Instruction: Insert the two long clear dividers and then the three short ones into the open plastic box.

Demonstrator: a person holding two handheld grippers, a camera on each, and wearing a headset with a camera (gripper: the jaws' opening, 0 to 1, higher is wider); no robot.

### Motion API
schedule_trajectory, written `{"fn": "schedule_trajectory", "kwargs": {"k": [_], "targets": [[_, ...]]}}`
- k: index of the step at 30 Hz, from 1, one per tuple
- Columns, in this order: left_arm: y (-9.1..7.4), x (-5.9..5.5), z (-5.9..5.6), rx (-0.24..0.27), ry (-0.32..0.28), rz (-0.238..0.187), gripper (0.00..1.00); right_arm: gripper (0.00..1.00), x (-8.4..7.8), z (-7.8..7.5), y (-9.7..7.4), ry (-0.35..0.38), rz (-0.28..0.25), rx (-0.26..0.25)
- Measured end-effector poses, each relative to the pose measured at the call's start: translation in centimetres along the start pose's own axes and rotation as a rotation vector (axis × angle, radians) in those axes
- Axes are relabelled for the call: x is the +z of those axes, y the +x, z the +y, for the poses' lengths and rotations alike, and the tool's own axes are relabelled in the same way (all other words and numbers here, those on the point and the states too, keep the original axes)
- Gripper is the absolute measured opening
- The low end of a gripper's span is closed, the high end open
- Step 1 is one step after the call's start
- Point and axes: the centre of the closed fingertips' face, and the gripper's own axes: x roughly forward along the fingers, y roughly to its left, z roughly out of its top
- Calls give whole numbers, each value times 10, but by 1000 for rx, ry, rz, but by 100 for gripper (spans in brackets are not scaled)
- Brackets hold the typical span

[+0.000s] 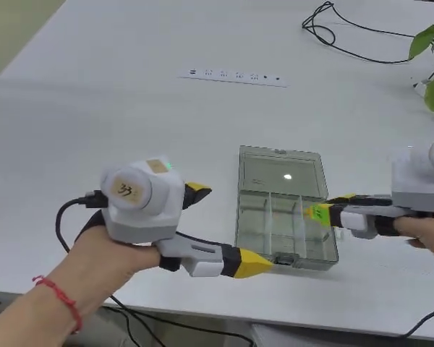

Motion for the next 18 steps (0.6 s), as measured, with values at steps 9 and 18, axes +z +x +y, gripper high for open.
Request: {"fn": "schedule_trajectory", "kwargs": {"k": [9,18], "targets": [[-3,0,0,18,-5,-6,100,48,-42,-27,-11,-294,173,39],[-7,1,-1,33,-11,-10,100,50,-85,-43,0,-657,411,106]]}}
